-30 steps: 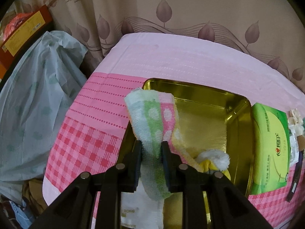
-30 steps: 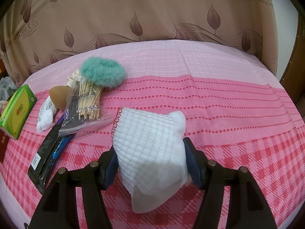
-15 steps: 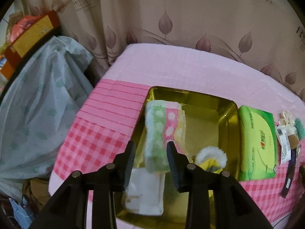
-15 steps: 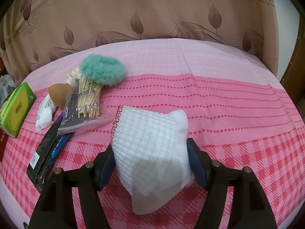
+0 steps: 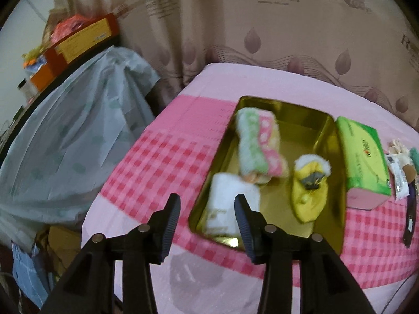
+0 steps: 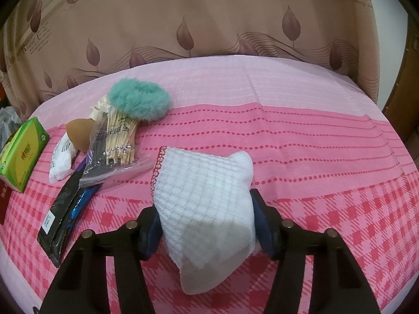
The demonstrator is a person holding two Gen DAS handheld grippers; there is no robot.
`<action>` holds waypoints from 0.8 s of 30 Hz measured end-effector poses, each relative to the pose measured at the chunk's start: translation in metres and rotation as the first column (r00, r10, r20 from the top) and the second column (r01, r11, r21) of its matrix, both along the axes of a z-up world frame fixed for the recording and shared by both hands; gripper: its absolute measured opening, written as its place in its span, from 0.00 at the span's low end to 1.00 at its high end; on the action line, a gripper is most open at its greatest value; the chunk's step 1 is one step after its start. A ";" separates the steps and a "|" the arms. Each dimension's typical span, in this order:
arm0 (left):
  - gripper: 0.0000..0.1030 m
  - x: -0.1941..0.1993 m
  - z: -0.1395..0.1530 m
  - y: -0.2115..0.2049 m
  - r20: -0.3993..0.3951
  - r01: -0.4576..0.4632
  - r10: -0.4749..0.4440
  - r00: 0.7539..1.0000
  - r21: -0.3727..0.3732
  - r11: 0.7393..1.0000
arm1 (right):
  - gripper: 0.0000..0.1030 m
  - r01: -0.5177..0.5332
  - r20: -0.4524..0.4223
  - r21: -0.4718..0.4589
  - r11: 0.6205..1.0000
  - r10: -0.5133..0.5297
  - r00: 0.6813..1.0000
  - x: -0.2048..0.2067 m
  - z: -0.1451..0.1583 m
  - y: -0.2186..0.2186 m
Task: Organize soft objects
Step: 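Withdraw the left gripper from the tin while the right gripper holds the white cloth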
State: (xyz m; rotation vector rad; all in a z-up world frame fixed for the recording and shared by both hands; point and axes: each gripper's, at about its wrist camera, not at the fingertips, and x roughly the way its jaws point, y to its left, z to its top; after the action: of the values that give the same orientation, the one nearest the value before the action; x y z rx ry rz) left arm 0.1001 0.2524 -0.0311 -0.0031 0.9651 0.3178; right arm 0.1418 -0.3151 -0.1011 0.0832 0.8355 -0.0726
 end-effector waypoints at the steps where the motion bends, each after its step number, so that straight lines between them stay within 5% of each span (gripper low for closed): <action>1: 0.43 -0.004 -0.002 0.003 0.003 -0.016 0.016 1.000 -0.006 1.000 | 0.54 0.001 -0.001 -0.004 1.000 -0.001 1.000 0.002 0.001 0.002; 11: 0.43 -0.020 -0.003 0.034 0.046 -0.146 0.147 0.988 -0.014 0.989 | 0.49 0.011 0.001 -0.031 0.999 -0.011 1.000 0.001 0.002 0.002; 17: 0.43 -0.029 -0.004 0.063 0.053 -0.255 0.259 0.964 -0.082 0.964 | 0.46 0.009 -0.001 -0.012 1.000 -0.009 1.000 0.001 0.009 0.011; 24: 0.43 -0.032 -0.008 0.074 0.036 -0.305 0.310 0.950 -0.108 0.946 | 0.45 -0.109 0.048 -0.014 0.994 0.110 0.993 0.001 0.037 0.064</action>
State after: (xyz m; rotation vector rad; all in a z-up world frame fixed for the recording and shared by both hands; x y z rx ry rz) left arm 0.0682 0.3267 -0.0396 -0.2565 0.9271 0.5539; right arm 0.1431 -0.2512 -0.0637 0.0280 0.7896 0.0279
